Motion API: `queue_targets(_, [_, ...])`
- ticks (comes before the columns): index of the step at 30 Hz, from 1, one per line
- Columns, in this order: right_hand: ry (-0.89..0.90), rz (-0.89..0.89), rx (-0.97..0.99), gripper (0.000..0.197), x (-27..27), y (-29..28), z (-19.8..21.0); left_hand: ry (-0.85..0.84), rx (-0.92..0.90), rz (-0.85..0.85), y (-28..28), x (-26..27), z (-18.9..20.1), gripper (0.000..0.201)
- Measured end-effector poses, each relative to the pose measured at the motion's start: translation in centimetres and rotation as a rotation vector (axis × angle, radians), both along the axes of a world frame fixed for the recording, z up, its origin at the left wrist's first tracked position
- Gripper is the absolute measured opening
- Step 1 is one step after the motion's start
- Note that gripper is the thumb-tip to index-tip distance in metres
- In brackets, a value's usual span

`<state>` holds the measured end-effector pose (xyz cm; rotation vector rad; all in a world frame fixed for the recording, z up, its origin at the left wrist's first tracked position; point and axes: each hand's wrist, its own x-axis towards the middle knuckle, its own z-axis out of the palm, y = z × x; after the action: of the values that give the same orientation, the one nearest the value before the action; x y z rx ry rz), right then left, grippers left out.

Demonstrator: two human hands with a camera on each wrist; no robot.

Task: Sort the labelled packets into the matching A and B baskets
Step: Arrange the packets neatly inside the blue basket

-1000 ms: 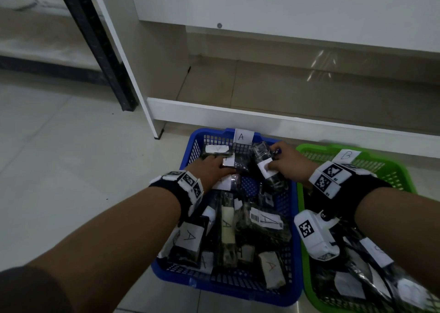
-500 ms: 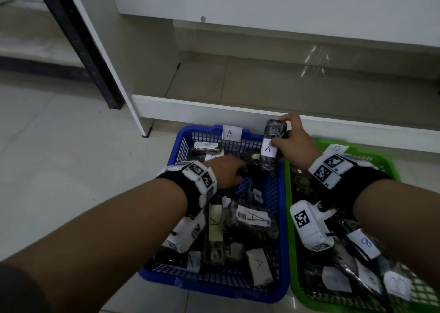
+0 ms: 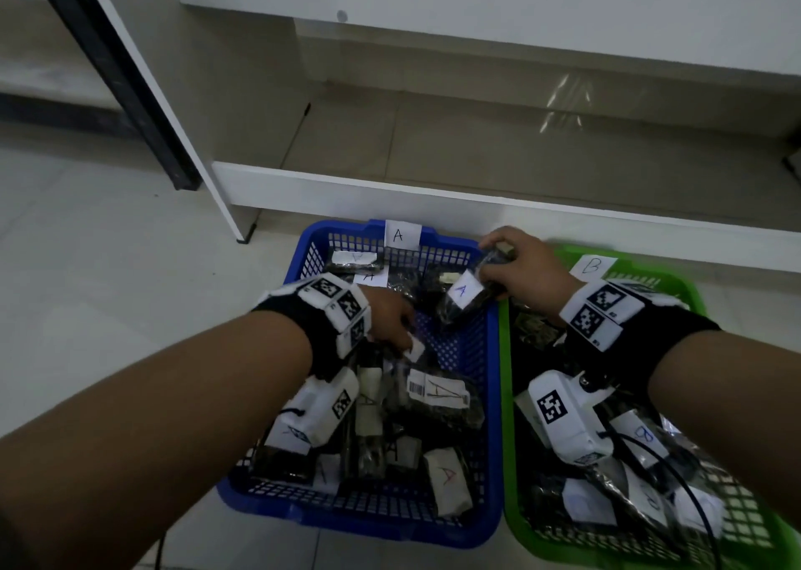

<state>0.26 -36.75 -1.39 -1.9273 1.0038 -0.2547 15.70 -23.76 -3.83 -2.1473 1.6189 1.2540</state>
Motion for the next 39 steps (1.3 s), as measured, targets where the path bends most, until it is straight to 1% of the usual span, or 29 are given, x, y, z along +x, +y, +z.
queue_targets(2, [0.138, 0.091, -0.055, 0.020, 0.5, 0.7, -0.2, -0.038, 0.096, -0.026, 0.7, 1.5, 0.2, 0.043])
queue_targets(4, [0.243, 0.190, -0.114, 0.016, 1.1, 1.5, -0.5, -0.035, 0.140, -0.032, 1.5, 2.6, 0.1, 0.043])
queue_targets(6, [0.300, 0.284, -0.152, 0.013, 1.5, 2.2, -0.6, -0.037, 0.147, -0.030, 2.3, 3.5, 0.0, 0.047])
queue_targets(8, [0.312, 0.313, -0.168, 0.011, 1.9, 2.5, -0.6, -0.023, 0.124, -0.018, 2.9, 4.0, 0.0, 0.046])
queue_targets(10, [0.249, 0.273, -0.172, 0.010, 2.3, 2.6, -0.2, 0.013, 0.104, 0.000, 3.3, 4.5, 0.1, 0.046])
queue_targets(11, [0.197, 0.252, -0.177, 0.012, 2.5, 2.6, 0.1, 0.041, 0.099, 0.012, 3.5, 4.7, 0.3, 0.045])
queue_targets(14, [0.047, 0.199, -0.134, 0.027, 4.1, 2.9, 1.2, 0.106, 0.108, 0.031, 4.0, 5.8, 1.0, 0.038])
queue_targets(16, [-0.027, 0.136, -0.056, 0.032, 5.8, 3.1, 1.7, 0.106, 0.091, 0.050, 4.6, 7.0, 1.7, 0.041])
queue_targets(18, [-0.070, 0.098, -0.016, 0.030, 7.7, 3.6, 1.8, 0.095, 0.027, 0.142, 5.2, 8.6, 2.6, 0.041])
queue_targets(21, [-0.106, 0.078, 0.006, 0.019, 10.1, 5.0, 1.0, 0.109, -0.095, 0.320, 6.2, 11.5, 3.9, 0.024])
queue_targets(23, [-0.102, 0.080, 0.026, 0.012, 11.1, 6.2, 0.1, 0.169, -0.151, 0.442, 7.0, 13.4, 4.5, 0.020])
queue_targets(25, [-0.064, 0.126, 0.013, 0.011, 11.8, 7.3, -0.9, 0.241, -0.192, 0.562, 7.9, 14.8, 4.6, 0.018])
queue_targets(27, [0.017, 0.190, -0.061, 0.018, 12.3, 8.0, -2.1, 0.308, -0.250, 0.663, 8.7, 15.6, 4.4, 0.016])
queue_targets(30, [0.112, 0.224, -0.154, 0.034, 12.5, 8.5, -3.4, 0.340, -0.324, 0.752, 9.4, 15.9, 3.6, 0.018])
queue_targets(32, [0.181, 0.216, -0.222, 0.040, 12.6, 8.8, -4.0, 0.363, -0.346, 0.798, 9.5, 15.8, 3.1, 0.018])
queue_targets(34, [0.238, 0.191, -0.207, 0.040, 12.5, 9.1, -4.0, 0.393, -0.352, 0.826, 9.4, 15.4, 3.0, 0.022])
queue_targets(36, [0.247, 0.201, -0.159, 0.040, 12.4, 9.4, -3.9, 0.448, -0.350, 0.850, 9.1, 14.8, 3.0, 0.027])
queue_targets(39, [0.258, 0.189, -0.183, 0.034, 12.3, 8.9, -3.3, 0.515, -0.374, 0.845, 8.2, 13.9, 3.5, 0.033])
